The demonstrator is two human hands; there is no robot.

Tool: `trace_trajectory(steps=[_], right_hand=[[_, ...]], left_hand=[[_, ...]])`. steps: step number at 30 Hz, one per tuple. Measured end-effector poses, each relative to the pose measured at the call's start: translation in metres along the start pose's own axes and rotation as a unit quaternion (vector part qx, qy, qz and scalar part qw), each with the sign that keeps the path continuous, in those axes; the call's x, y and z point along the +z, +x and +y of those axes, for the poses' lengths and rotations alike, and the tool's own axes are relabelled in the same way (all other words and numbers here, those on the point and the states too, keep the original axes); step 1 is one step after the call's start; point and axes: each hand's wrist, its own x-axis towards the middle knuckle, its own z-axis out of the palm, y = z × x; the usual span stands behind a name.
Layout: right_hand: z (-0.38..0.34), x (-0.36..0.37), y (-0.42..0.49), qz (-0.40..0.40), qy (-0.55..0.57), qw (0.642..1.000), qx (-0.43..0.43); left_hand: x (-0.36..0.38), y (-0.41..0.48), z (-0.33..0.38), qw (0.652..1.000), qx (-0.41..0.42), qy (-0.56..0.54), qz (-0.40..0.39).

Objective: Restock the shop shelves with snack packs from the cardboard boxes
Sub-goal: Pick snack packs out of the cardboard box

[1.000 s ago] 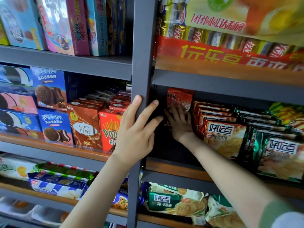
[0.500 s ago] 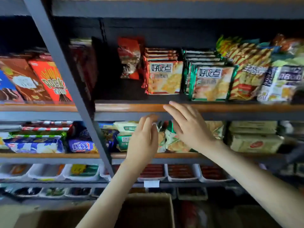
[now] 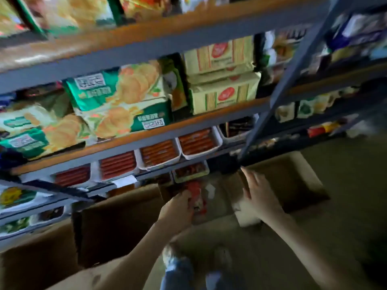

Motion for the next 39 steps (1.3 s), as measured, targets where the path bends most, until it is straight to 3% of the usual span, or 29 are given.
trace_trajectory(steps=[3, 8, 13, 16, 20, 25, 29, 32, 36, 39], right_hand=[[0.043, 0.052, -0.015, -0.025, 0.018, 0.998, 0.048], [0.110, 0.199, -0.028, -0.071, 0.067, 0.987, 0.127], [0.140, 0.335, -0.024, -0.132, 0.061, 0.979, 0.146], [0.150, 0.400, -0.017, -0.156, 0.081, 0.973, 0.151], [0.165, 0.462, 0.008, -0.160, 0.107, 0.966, 0.174], [0.195, 0.538, 0.055, -0.170, 0.139, 0.955, 0.197], [0.218, 0.595, 0.085, -0.187, 0.197, 0.940, 0.206], [0.229, 0.626, 0.097, -0.190, 0.265, 0.915, 0.237], [0.231, 0.664, 0.106, -0.200, 0.355, 0.879, 0.246], [0.227, 0.690, 0.120, -0.202, 0.372, 0.876, 0.230]], left_hand=[[0.048, 0.027, -0.012, 0.998, -0.035, 0.006, -0.046], [0.147, 0.106, -0.064, 0.990, -0.066, 0.075, -0.105], [0.229, 0.186, -0.104, 0.985, -0.099, 0.080, -0.121], [0.266, 0.222, -0.123, 0.983, -0.078, 0.098, -0.133], [0.310, 0.270, -0.149, 0.980, -0.077, 0.118, -0.142], [0.380, 0.333, -0.193, 0.952, -0.216, 0.119, -0.180], [0.416, 0.372, -0.206, 0.936, -0.252, 0.108, -0.220], [0.437, 0.372, -0.209, 0.943, -0.249, 0.117, -0.188], [0.459, 0.354, -0.216, 0.960, -0.151, 0.184, -0.146], [0.481, 0.352, -0.222, 0.949, -0.201, 0.183, -0.163]])
